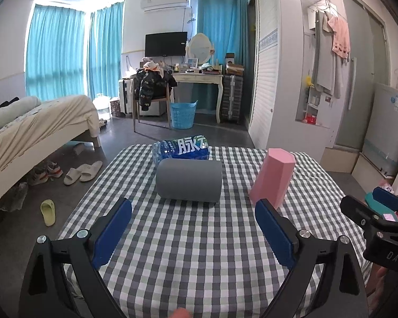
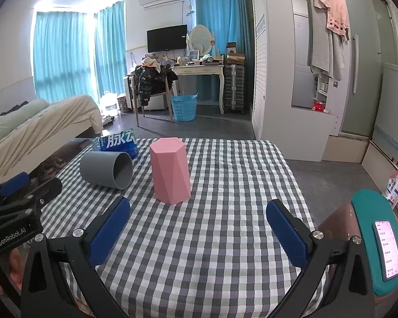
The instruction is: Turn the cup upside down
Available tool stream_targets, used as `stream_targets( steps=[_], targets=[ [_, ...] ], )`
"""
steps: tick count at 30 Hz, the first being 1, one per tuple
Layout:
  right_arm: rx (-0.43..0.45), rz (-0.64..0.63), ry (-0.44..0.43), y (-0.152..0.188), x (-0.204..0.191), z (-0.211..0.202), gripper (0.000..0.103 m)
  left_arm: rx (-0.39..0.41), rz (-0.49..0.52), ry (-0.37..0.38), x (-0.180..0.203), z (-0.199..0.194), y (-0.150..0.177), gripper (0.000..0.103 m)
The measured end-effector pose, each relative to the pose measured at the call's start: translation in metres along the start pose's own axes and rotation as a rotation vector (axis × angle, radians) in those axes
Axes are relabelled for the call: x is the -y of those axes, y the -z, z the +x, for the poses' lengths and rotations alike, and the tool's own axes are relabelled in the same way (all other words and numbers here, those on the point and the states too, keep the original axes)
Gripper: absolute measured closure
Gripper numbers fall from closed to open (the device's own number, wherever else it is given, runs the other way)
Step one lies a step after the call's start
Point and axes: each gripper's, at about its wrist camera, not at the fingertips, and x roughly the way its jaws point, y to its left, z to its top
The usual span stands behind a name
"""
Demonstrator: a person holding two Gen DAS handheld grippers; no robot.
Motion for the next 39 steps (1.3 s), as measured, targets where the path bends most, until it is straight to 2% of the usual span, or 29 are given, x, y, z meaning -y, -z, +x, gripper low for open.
stream_targets(
  steps=[39],
  targets=[
    [-0.021,-0.014,0.009,-0.0003,-0.0036,0.0066,0.0,-0.008,-0.001,-0.025,-0.0018,-0.0022,-0.0039,0.006]
  ],
)
